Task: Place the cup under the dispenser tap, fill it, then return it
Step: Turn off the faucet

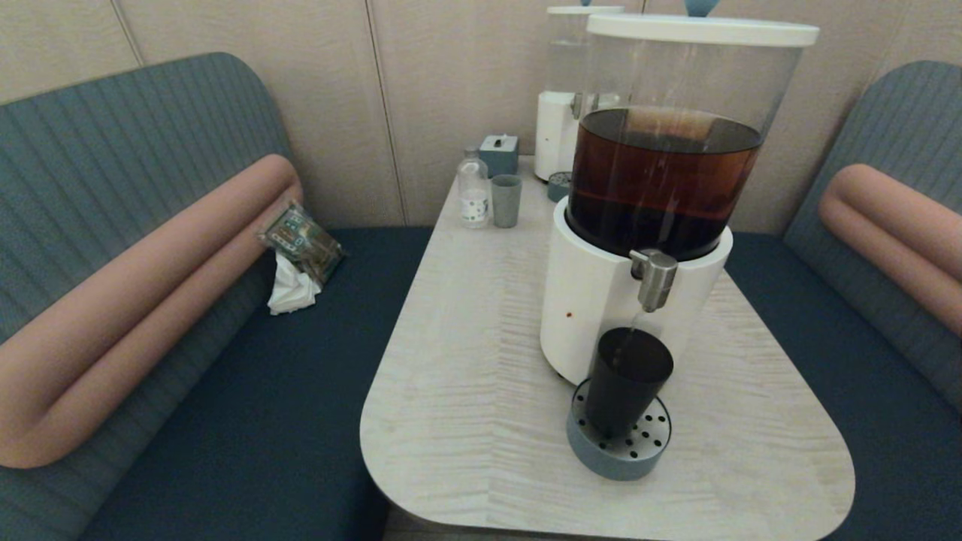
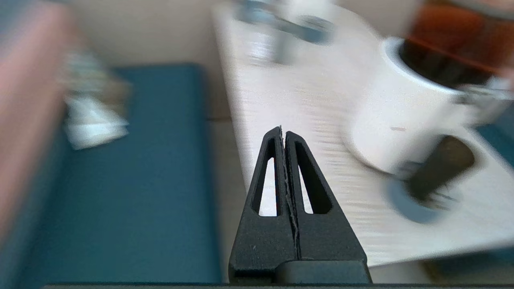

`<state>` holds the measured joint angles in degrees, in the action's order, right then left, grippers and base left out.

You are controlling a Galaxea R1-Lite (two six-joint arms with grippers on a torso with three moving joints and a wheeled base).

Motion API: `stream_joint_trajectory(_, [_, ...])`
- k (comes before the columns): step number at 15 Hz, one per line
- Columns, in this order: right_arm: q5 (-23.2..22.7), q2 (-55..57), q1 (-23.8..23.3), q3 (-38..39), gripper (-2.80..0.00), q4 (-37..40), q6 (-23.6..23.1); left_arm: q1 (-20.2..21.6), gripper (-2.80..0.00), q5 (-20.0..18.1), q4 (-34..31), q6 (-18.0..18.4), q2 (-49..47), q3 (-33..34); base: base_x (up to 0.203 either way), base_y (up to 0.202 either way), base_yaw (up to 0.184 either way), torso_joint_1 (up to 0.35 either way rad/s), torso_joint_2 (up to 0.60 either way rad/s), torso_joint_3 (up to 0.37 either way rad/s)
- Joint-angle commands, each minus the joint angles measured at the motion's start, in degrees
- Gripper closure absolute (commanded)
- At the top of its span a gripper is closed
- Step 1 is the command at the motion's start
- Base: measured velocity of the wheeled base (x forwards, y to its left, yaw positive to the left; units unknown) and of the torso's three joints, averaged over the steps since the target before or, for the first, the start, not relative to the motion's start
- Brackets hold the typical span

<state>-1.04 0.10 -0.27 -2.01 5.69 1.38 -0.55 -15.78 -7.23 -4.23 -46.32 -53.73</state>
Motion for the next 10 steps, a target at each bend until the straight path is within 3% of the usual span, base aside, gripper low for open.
stream_joint_trajectory(1, [-0.02,0.08,0.00,-0.01,0.00,0.02,0.03,-0.11,0.00,-10.30,0.13,-0.25,-16.16,-5.94,0.000,0.000,0.000,0.000,0.00,0.000])
stream_joint_trajectory(4, [-0.02,0.08,0.00,-0.01,0.00,0.02,0.03,-0.11,0.00,-22.59,1.51,-0.29,-26.76,-9.52,0.000,0.000,0.000,0.000,0.00,0.000])
stream_joint_trajectory(8, [-0.02,0.08,0.00,-0.01,0.00,0.02,0.03,-0.15,0.00,-32.32,4.25,-0.23,-38.57,-16.62,0.000,0.000,0.000,0.000,0.00,0.000])
stream_joint_trajectory(10, [-0.02,0.08,-0.06,-0.01,0.00,0.02,0.03,-2.32,0.00,-35.75,4.47,0.13,-41.95,-19.26,0.000,0.000,0.000,0.000,0.00,0.000])
